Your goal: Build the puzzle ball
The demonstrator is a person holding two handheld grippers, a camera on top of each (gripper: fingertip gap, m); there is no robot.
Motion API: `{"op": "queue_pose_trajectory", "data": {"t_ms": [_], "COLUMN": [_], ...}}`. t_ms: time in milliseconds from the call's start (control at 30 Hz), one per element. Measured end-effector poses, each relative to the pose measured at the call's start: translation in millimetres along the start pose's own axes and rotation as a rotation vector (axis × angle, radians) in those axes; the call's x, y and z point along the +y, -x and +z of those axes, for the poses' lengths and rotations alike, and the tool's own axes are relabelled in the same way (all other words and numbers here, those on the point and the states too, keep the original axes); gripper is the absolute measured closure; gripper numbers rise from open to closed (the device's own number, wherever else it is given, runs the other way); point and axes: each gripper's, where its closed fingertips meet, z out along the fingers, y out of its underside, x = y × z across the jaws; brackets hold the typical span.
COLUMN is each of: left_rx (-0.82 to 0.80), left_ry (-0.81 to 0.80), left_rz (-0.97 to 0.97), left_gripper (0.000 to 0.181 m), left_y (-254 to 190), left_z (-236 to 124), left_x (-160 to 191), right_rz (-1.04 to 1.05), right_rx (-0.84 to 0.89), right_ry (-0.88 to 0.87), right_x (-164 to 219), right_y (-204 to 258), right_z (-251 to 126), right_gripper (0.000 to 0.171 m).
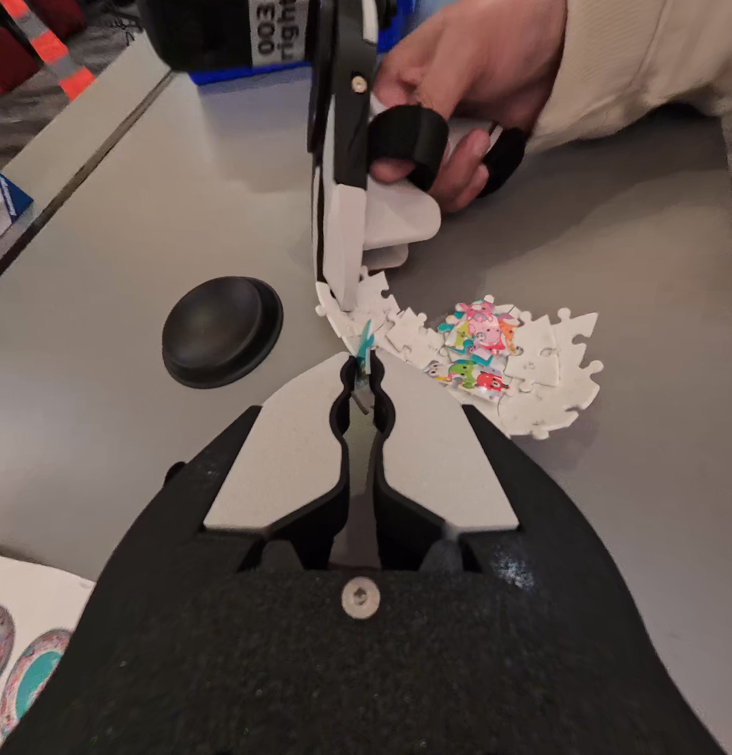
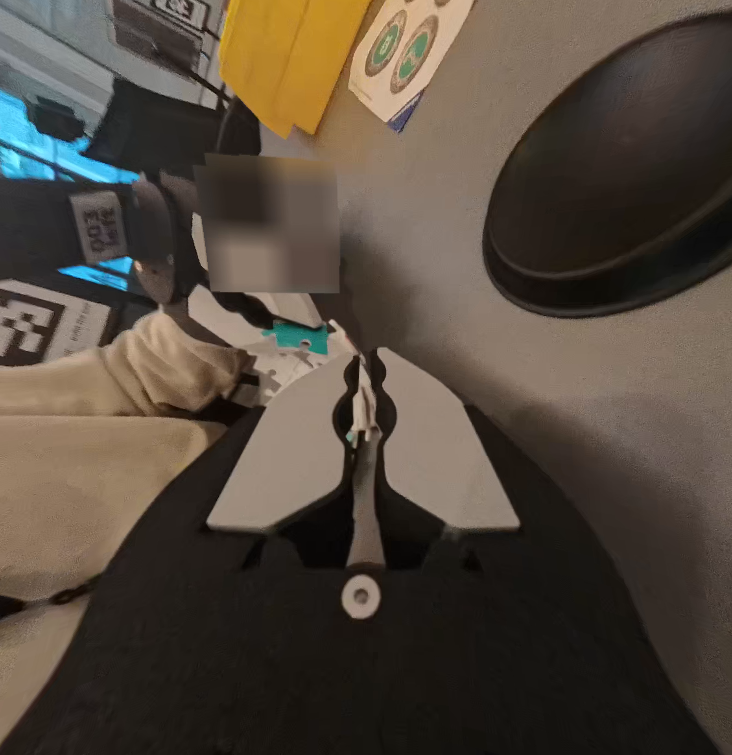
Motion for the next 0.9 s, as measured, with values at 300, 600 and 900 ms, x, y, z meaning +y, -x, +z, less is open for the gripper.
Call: {"op": "queue_pose_trajectory", "data": {"t_ms": [300, 600, 900], "left_rx": [-0.193, -0.097, 0.230], "left_ry": [0.085, -0.113, -0.411], "left_rz": [-0.377, -0.570, -0.656], "left_gripper": [0.179, 0.180, 0.179], "left_y": [43, 45, 14], "left_z": [-4, -17, -34], "left_x": [12, -7, -64], "right_rz": [-0.616, -0.434, -0.531], "right_rx": [0.227, 0.400, 0.059], "right_ry": [0.018, 0.025, -0.173], "right_x": [0, -10, -34], "right_y": [22, -15, 82], "right_z": [-6, -16, -18], "right_gripper": [0.170, 0.169, 0.134]}}
